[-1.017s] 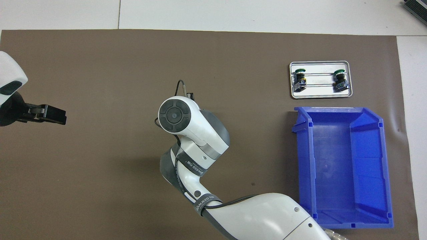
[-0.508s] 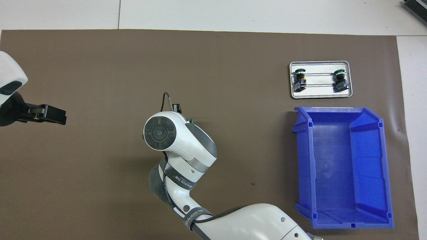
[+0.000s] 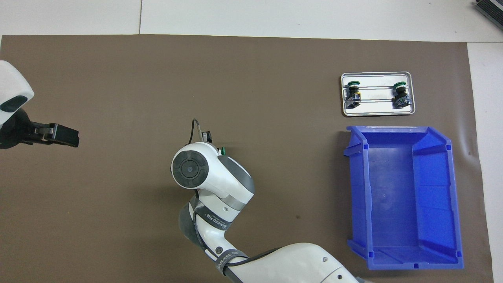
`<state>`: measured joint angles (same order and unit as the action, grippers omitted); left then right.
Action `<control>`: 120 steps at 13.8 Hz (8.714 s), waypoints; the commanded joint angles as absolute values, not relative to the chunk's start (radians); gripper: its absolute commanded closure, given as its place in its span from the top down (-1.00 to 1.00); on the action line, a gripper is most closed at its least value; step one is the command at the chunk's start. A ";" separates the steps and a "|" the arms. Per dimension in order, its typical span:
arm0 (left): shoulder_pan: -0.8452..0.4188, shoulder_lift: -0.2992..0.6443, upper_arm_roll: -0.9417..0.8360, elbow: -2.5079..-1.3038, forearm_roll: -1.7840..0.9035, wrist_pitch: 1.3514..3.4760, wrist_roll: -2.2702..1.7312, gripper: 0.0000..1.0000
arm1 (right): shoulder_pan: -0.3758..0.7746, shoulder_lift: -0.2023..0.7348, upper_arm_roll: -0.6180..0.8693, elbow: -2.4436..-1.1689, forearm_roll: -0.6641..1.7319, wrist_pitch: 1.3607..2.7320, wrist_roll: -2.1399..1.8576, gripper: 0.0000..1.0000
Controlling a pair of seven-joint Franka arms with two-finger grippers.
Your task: Place and press button with both arms
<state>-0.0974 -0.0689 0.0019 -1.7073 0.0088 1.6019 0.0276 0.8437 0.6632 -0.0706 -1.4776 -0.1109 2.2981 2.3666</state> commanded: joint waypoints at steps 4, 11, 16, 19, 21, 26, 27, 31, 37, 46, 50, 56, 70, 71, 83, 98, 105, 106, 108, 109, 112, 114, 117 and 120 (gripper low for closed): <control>-0.110 -0.089 -0.006 -1.724 0.009 1.609 0.017 1.00 | 0.844 0.620 -0.072 -1.514 -0.135 2.296 2.352 1.00; -0.201 -0.092 -0.017 -1.732 -0.017 1.658 0.131 1.00 | 0.684 0.338 -0.069 -1.719 -0.123 2.261 1.955 1.00; -0.311 -0.092 -0.020 -1.750 -0.018 1.782 0.307 1.00 | 0.505 0.198 -0.069 -1.795 -0.120 2.169 1.512 1.00; -0.382 -0.104 -0.021 -1.808 -0.018 1.902 0.330 1.00 | 0.350 0.126 -0.069 -1.796 -0.045 2.094 1.182 1.00; -0.414 -0.115 -0.021 -1.831 -0.020 1.907 0.446 1.00 | 0.252 0.088 -0.069 -1.796 0.003 2.021 0.971 1.00; -0.468 -0.164 -0.021 -1.913 -0.086 1.902 0.667 1.00 | 0.075 0.006 -0.072 -1.789 0.006 1.878 0.584 1.00; -0.492 -0.164 -0.021 -1.913 -0.086 1.911 0.672 1.00 | 0.051 -0.018 -0.075 -1.783 0.005 1.847 0.499 1.00; -0.540 -0.169 -0.026 -1.911 -0.086 1.904 0.670 1.00 | 0.018 -0.041 -0.081 -1.659 -0.009 1.666 0.240 1.00; -0.578 -0.182 -0.040 -1.936 -0.084 1.901 0.698 1.00 | 0.018 -0.055 -0.089 -1.552 -0.028 1.493 0.109 1.00; -0.586 -0.092 -0.040 -1.916 -0.075 1.922 0.707 1.00 | 0.011 -0.034 -0.086 -1.496 -0.060 1.458 -0.021 1.00; -0.584 0.020 -0.040 -1.882 -0.054 1.986 0.742 1.00 | 0.008 -0.017 -0.091 -1.485 -0.035 1.454 -0.025 1.00; -0.540 0.075 -0.040 -1.956 -0.055 2.150 0.903 1.00 | 0.018 -0.015 -0.086 -1.486 -0.025 1.411 -0.012 1.00; -0.546 0.304 -0.037 -1.994 -0.049 2.391 0.936 0.99 | 0.046 -0.026 -0.080 -1.543 -0.035 1.500 0.028 1.00; -0.546 0.305 -0.037 -2.002 -0.049 2.393 0.936 0.99 | 0.046 -0.026 -0.080 -1.545 -0.035 1.500 0.028 1.00; -0.557 0.293 -0.040 -2.068 -0.049 2.447 0.936 0.73 | 0.046 -0.046 -0.080 -1.588 -0.035 1.513 0.075 1.00; -0.549 0.295 -0.037 -2.083 -0.049 2.494 0.963 -0.48 | 0.046 -0.046 -0.080 -1.586 -0.041 1.525 0.077 1.00; -0.532 0.308 -0.038 -2.008 -0.058 2.478 0.951 -0.70 | 0.043 -0.046 -0.080 -1.582 -0.035 1.523 0.074 1.00; -0.523 0.307 -0.038 -1.991 -0.066 2.470 0.950 -0.75 | 0.043 -0.046 -0.080 -1.582 -0.034 1.523 0.074 1.00; -0.470 0.296 -0.040 -1.957 -0.125 2.448 0.959 -0.76 | 0.043 -0.046 -0.080 -1.582 -0.034 1.523 0.072 1.00; -0.445 0.290 -0.041 -1.948 -0.159 2.442 0.966 -0.75 | 0.043 -0.046 -0.080 -1.582 -0.034 1.522 0.074 1.00; -0.362 0.281 -0.054 -1.899 -0.314 2.399 1.026 -0.69 | 0.044 -0.046 -0.080 -1.582 -0.032 1.520 0.069 1.00; -0.309 0.258 -0.054 -1.898 -0.531 2.366 1.171 -0.63 | 0.046 -0.046 -0.080 -1.583 -0.031 1.520 0.069 1.00; -0.209 0.230 -0.051 -1.899 -0.777 2.246 1.363 -0.63 | 0.046 -0.048 -0.080 -1.586 -0.031 1.522 0.072 1.00; -0.134 0.215 -0.051 -1.911 -0.839 2.155 1.439 -0.63 | 0.046 -0.052 -0.080 -1.589 -0.031 1.522 0.074 1.00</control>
<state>-0.1764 0.2437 -0.0383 -1.8913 -0.7907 2.2051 1.3852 0.0491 -0.0249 -0.0857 -1.5552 -0.0303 1.5052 0.0584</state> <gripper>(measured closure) 0.608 0.000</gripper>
